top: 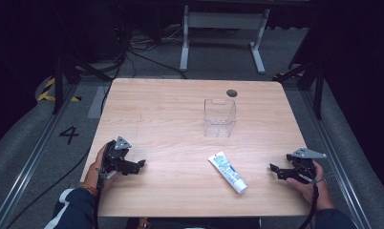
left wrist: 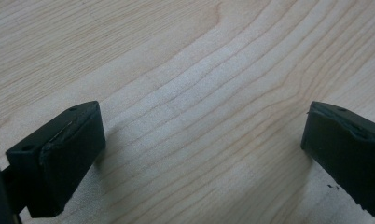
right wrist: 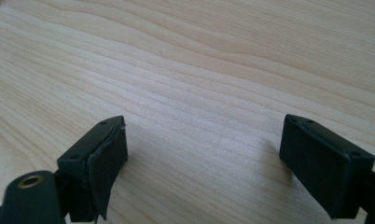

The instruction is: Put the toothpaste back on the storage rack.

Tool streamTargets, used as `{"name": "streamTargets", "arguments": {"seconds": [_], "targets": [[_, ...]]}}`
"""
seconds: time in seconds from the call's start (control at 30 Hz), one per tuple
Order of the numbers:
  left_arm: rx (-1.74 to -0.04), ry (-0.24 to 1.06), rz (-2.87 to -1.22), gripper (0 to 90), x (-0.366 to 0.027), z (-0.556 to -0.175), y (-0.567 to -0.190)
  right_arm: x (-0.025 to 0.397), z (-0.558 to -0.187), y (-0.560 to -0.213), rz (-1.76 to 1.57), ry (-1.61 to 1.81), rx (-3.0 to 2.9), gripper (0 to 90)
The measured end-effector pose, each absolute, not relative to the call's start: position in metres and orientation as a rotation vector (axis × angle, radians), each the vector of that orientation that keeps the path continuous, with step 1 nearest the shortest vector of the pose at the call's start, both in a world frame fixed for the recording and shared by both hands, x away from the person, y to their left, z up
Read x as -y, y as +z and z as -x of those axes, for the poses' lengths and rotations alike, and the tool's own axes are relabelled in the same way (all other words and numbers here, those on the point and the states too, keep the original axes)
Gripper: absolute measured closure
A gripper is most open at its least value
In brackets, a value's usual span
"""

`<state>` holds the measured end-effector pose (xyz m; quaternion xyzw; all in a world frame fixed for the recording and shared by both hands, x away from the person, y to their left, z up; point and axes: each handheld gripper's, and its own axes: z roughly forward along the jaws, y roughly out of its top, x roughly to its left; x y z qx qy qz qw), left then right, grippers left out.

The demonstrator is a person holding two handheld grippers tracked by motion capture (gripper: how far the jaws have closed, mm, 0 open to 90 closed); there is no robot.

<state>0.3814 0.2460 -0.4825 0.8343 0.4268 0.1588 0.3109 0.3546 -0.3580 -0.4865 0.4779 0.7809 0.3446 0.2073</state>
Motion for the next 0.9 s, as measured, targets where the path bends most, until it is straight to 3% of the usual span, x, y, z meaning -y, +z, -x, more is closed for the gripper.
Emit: {"name": "streamTargets", "arguments": {"seconds": [0.73, 0.9], "targets": [[-1.047, 0.385, -2.223, 0.1, -0.2552, -0.3779, -0.4835, 0.3589, -0.3589, -0.4822, -1.302, 0.911, -2.231, 15.3], [-1.045, 0.382, -2.223, 0.1, -0.2553, -0.3782, -0.4835, 0.3553, -0.3572, -0.4785, -1.292, 0.892, -2.248, 21.8]]}}
